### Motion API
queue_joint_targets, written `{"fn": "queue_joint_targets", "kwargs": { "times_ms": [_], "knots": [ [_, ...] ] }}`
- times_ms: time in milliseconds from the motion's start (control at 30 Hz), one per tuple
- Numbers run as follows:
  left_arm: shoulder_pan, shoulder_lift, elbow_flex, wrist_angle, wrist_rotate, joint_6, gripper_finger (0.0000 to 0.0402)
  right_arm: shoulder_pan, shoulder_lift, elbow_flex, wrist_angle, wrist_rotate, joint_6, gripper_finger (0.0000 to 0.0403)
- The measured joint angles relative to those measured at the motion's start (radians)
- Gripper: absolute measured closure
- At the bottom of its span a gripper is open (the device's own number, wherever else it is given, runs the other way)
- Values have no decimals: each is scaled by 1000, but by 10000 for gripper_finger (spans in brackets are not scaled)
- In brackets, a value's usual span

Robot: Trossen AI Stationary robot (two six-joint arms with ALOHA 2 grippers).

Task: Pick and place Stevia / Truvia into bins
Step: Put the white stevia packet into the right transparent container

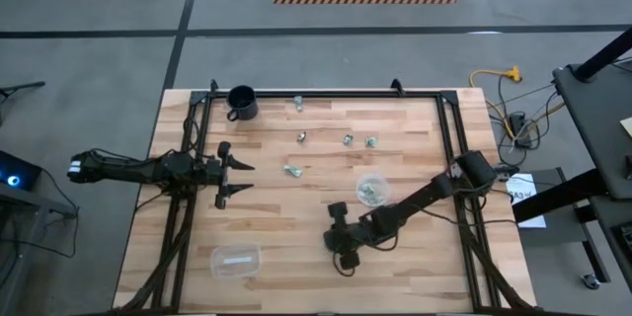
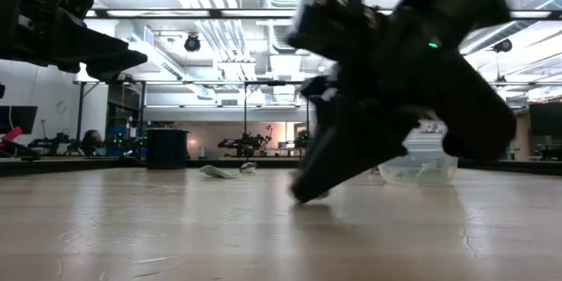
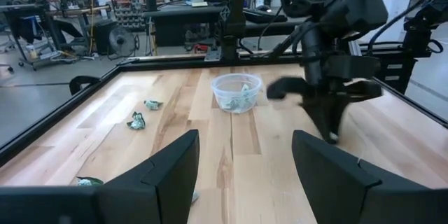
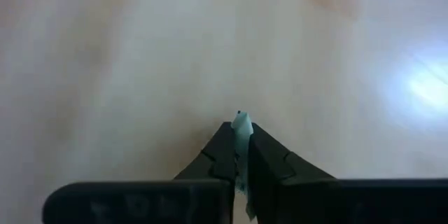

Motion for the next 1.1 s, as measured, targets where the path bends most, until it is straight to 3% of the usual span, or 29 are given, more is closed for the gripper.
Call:
{"fn": "queue_joint_targets", "kwargs": {
  "times_ms": [67, 200, 467, 600, 700, 867, 1100],
  "knots": [
    [0, 1, 0, 1, 0, 0, 189, 14, -34, -29, -31, 85, -1, 394],
    [0, 1, 0, 1, 0, 0, 189, 23, -124, -120, 66, 173, 48, 394],
    [0, 0, 0, 1, 0, 0, 189, 106, -266, -294, 58, 519, 169, 394],
    [0, 0, 0, 0, 0, 0, 189, 149, -362, -402, 126, 628, 212, 394],
    [0, 0, 0, 0, 0, 0, 189, 160, -448, -498, 282, 634, 213, 394],
    [0, 2, 0, 3, 0, 0, 189, 158, -536, -700, 677, 533, 125, 393],
    [0, 2, 0, 0, 0, 0, 189, 121, -541, -972, 1264, 384, 61, 393]
  ]
}}
